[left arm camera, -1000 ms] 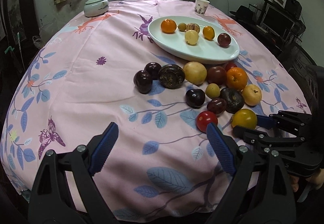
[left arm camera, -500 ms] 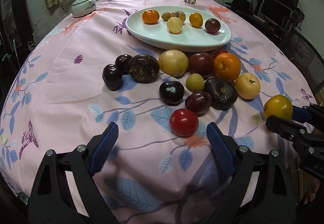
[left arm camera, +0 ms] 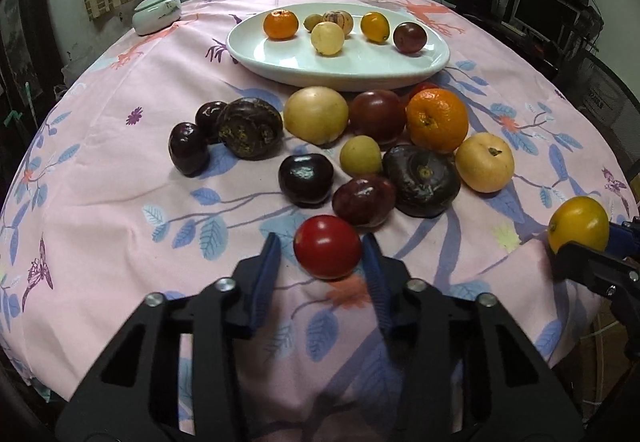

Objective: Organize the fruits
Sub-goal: 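Grasp the green-yellow round fruit with the right tool while the left grasps a red tomato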

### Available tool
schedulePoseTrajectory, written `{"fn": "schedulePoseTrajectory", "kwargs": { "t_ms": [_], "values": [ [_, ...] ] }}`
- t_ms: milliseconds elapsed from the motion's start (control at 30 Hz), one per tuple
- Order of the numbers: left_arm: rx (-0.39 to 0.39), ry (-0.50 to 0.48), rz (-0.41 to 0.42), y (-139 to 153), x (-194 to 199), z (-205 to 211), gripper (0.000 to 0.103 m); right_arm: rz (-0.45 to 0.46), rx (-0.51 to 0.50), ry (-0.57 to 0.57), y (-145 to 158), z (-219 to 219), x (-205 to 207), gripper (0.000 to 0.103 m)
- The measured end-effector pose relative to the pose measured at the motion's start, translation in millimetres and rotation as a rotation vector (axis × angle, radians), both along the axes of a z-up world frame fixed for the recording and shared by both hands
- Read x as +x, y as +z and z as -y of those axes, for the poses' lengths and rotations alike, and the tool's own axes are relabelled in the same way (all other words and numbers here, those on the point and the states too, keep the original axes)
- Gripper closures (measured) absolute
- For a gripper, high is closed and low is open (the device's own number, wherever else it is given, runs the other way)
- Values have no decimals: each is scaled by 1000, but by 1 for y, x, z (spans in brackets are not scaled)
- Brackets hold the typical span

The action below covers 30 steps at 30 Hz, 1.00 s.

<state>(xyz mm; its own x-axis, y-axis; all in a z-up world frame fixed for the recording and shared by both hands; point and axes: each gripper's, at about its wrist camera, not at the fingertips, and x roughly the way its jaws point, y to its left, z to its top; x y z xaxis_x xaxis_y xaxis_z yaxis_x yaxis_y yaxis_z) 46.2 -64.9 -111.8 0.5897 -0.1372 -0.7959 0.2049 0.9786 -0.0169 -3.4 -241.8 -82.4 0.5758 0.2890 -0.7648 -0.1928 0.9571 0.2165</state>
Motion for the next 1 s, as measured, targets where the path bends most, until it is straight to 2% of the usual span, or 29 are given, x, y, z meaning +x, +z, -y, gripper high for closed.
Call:
{"fn": "schedulePoseTrajectory", "kwargs": {
  "t_ms": [233, 1000],
  "values": [
    [-47, 10, -7, 3, -8, -11, 71, -8, 2, 4, 1, -5, 0, 63],
    [-96, 13, 6, 14, -12, -27, 71, -14, 18, 47, -3, -27, -2, 63]
  ]
}}
